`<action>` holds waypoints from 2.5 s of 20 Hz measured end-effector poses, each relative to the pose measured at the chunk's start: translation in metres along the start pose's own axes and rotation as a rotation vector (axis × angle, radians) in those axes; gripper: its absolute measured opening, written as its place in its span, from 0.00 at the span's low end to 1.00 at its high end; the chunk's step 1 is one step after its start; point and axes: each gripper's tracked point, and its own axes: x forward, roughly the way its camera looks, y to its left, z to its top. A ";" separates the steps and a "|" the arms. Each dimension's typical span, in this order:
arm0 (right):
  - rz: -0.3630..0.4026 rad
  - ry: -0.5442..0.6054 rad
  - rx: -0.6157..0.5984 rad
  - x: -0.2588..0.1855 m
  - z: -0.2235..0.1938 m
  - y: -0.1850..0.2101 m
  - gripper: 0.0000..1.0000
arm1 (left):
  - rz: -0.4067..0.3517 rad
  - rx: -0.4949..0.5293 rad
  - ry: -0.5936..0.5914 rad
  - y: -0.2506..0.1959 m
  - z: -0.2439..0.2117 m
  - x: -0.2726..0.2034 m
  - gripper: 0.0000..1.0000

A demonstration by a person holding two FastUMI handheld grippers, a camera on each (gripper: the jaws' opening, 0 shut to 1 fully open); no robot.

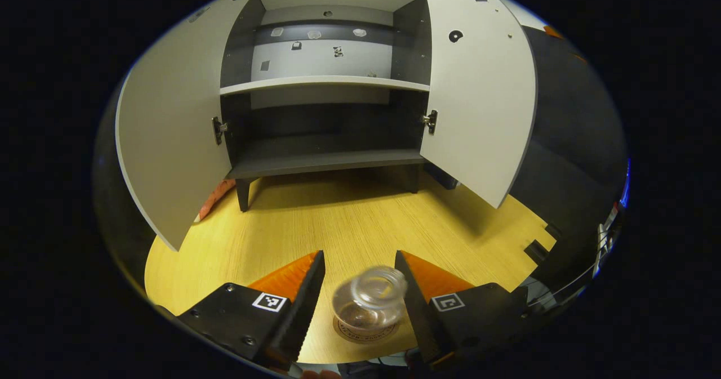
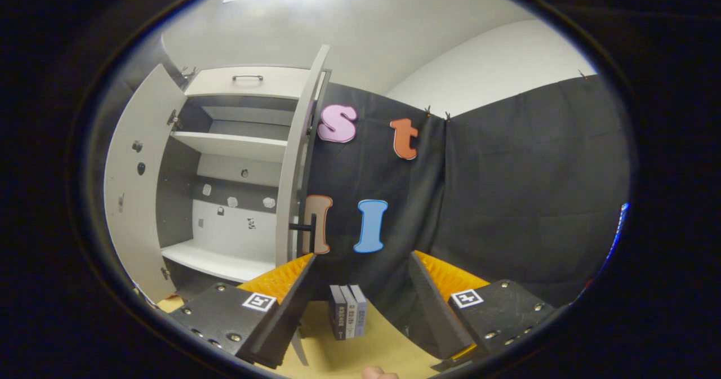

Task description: Grasp the bottle in the cabinet with the left hand and place it on the coaster, then close the right door with the right hand and the left door with the left hand.

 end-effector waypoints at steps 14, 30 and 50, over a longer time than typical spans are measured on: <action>0.020 0.031 -0.002 0.004 -0.017 0.004 0.97 | 0.077 0.041 -0.311 0.012 0.180 -0.059 0.77; 0.047 0.038 0.011 0.045 -0.024 0.029 0.94 | 0.408 -0.053 -0.602 0.096 0.317 -0.196 0.94; 0.176 0.059 0.037 0.042 -0.027 0.079 0.92 | 0.604 -0.220 -0.596 0.182 0.287 -0.238 0.95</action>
